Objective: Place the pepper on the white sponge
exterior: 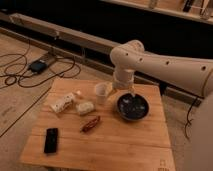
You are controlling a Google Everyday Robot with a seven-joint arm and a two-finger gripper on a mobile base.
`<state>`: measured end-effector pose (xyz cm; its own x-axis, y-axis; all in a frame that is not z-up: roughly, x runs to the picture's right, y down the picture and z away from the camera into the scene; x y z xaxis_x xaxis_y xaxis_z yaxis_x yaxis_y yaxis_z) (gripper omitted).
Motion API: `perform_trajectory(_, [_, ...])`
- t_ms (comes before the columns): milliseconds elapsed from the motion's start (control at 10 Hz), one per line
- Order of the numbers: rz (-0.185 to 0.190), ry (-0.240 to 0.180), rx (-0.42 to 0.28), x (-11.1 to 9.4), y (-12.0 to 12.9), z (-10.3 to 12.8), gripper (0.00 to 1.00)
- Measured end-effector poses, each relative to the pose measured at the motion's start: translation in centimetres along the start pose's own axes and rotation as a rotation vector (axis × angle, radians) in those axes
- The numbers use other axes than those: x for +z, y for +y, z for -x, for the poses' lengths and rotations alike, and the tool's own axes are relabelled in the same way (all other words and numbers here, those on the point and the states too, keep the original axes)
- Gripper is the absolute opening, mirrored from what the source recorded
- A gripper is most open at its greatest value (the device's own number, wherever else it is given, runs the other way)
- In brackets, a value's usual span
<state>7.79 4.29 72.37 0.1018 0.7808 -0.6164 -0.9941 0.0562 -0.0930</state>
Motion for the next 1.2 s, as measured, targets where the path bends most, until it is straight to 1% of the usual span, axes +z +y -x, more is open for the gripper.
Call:
perform_trajectory(200, [0.014, 0.001, 0.028, 0.9, 1.2, -1.0, 0.80])
perform_trajectory(400, [0.035, 0.012, 0.067, 3.0, 3.2, -3.0, 0.80])
perform_trajectory(500, [0.051, 0.017, 0.091, 4.3, 4.2, -4.0, 0.80])
perform_trajectory(700, [0.071, 0.014, 0.113, 6.3, 5.9, -5.1, 0.80])
perform_trajectory(800, [0.077, 0.012, 0.113, 7.1, 6.6, -5.5, 0.80])
perform_trajectory(1000, [0.084, -0.001, 0.078, 9.3, 9.2, -6.0, 0.80])
perform_trajectory(1200, [0.077, -0.007, 0.038, 11.2, 11.2, -6.3, 0.80])
